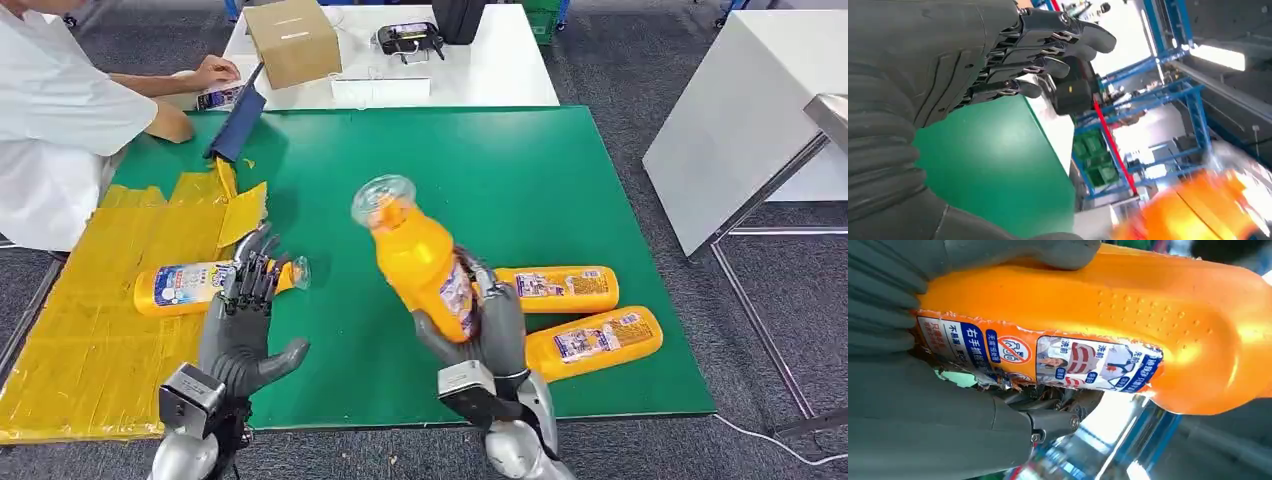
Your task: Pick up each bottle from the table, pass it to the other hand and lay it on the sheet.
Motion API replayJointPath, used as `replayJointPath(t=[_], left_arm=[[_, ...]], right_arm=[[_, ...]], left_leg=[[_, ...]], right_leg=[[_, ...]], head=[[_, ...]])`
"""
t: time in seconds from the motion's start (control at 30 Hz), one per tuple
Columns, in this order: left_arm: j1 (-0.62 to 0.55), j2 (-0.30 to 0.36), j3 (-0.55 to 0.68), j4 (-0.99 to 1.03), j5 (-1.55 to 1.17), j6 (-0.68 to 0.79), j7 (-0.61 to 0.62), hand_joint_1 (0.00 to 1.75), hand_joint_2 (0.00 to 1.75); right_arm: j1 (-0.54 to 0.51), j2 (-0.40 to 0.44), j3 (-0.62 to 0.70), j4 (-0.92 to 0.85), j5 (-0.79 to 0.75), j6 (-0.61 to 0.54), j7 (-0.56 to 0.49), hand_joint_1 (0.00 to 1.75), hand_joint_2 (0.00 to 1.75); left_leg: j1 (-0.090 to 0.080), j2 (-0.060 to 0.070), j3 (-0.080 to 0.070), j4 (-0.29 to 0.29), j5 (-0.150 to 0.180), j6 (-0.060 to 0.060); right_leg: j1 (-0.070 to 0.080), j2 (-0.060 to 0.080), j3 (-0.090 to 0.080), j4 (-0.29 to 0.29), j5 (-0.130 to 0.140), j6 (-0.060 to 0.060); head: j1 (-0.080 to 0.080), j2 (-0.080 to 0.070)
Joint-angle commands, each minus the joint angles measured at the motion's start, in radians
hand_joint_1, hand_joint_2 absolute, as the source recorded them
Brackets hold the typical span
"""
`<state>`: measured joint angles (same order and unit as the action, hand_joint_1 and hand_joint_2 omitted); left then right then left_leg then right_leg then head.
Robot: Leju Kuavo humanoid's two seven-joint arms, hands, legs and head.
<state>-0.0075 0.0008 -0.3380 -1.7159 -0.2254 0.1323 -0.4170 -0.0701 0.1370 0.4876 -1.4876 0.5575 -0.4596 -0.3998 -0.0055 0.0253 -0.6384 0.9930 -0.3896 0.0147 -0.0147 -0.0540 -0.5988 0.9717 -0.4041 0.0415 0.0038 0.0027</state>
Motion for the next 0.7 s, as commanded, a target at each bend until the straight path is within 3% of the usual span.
replayJointPath(t=[0.03, 0.7], left_arm=[[-0.071, 0.017, -0.044, 0.090, 0.032, -0.028, 0.000, 0.00, 1.75], [-0.114, 0.020, -0.087, 0.140, 0.094, -0.080, -0.008, 0.00, 1.75]], right_arm=[[-0.129, 0.018, 0.163, 0.272, 0.052, -0.009, -0.020, 1.75, 1.75], [-0.244, 0.045, 0.355, 0.415, 0.154, -0.049, -0.004, 1.75, 1.75]], left_leg=[[0.002, 0.000, 0.007, -0.001, -0.002, -0.002], [0.002, -0.002, 0.006, 0.000, -0.002, -0.002]], right_leg=[[0.001, 0.006, 0.007, -0.002, -0.002, -0.002], [0.001, 0.004, 0.007, -0.001, -0.002, -0.002]], head=[[0.000, 0.000], [0.000, 0.000]])
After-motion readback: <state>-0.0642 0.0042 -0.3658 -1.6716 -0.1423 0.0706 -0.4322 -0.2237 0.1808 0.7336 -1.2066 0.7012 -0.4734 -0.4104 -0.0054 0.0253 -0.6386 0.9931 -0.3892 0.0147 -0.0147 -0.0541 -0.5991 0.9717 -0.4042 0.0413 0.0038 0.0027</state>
